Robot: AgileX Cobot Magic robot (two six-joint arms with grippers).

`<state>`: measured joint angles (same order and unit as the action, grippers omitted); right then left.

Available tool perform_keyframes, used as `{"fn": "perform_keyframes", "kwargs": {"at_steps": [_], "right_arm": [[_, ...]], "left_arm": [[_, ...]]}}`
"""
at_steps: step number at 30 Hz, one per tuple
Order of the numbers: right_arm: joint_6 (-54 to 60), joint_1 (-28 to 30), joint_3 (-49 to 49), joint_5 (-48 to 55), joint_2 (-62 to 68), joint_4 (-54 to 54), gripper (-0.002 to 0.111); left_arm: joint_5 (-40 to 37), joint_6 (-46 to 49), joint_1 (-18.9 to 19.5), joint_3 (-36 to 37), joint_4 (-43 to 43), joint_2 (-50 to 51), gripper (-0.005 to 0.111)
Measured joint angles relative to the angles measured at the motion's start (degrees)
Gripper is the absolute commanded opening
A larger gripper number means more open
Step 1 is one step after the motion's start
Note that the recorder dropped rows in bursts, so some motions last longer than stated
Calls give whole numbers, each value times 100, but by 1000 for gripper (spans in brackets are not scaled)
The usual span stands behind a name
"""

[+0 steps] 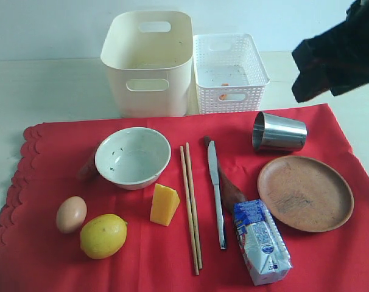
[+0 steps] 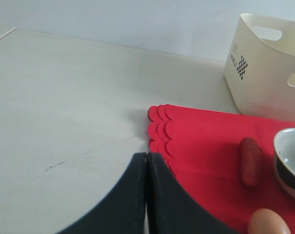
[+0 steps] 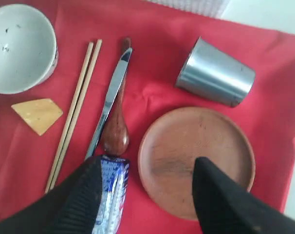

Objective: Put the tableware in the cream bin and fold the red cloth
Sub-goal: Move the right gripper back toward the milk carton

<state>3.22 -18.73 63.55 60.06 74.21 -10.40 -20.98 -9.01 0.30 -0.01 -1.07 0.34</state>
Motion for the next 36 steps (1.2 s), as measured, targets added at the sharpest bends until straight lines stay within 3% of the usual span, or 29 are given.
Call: {"fn": "perform_keyframes", "kwargs": {"at_steps": [16, 36], "right_arm": [[0, 0, -1665, 194, -1515, -436, 54], [131, 0, -2704, 290, -1732, -1118, 54]], "left_arm": [[0, 0, 0, 0, 0, 0, 0], [0, 0, 0, 0, 0, 0, 0]]}}
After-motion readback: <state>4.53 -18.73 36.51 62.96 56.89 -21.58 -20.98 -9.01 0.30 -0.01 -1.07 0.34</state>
